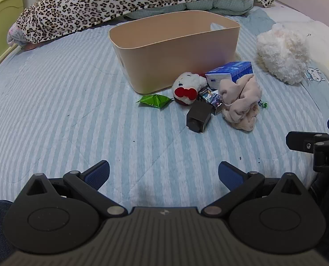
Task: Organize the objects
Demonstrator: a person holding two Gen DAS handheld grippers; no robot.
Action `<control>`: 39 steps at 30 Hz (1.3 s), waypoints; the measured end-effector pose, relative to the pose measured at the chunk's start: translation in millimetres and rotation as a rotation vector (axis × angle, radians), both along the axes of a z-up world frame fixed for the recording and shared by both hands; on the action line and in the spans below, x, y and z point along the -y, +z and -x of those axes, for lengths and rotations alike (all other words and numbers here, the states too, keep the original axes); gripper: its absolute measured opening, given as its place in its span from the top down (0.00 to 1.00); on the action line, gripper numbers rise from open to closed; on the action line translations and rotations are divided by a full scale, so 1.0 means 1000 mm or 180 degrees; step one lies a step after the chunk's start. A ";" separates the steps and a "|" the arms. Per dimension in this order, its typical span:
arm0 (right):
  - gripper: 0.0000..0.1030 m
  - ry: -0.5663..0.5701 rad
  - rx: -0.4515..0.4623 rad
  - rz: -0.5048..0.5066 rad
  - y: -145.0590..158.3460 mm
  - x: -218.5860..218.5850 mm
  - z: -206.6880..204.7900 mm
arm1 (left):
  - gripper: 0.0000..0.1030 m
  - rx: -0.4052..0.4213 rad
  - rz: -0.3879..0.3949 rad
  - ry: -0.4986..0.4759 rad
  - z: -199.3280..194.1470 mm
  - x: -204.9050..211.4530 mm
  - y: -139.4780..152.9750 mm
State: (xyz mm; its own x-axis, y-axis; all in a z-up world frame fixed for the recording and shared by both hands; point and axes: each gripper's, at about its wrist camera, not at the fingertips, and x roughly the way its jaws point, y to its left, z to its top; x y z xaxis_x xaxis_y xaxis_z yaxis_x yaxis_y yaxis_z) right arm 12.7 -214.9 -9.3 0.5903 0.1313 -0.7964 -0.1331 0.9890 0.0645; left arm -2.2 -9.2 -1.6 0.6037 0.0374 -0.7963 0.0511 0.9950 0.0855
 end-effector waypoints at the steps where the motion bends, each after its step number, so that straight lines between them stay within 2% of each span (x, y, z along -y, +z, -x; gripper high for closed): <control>1: 0.00 -0.0004 0.0004 -0.0001 0.000 0.000 0.000 | 0.00 0.0003 0.0003 -0.0001 0.000 0.000 0.000; 39: 0.00 -0.0032 0.0033 0.0078 0.001 0.004 -0.011 | 0.00 -0.0036 -0.0001 -0.0063 -0.015 0.000 -0.005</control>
State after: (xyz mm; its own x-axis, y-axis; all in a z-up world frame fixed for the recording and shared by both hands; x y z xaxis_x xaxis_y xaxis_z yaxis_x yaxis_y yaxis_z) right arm 24.0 -218.8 -8.0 0.5996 0.1059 -0.7932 -0.1236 0.9916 0.0390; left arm 12.6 -9.6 -6.7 0.5953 0.0259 -0.8031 0.0717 0.9938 0.0852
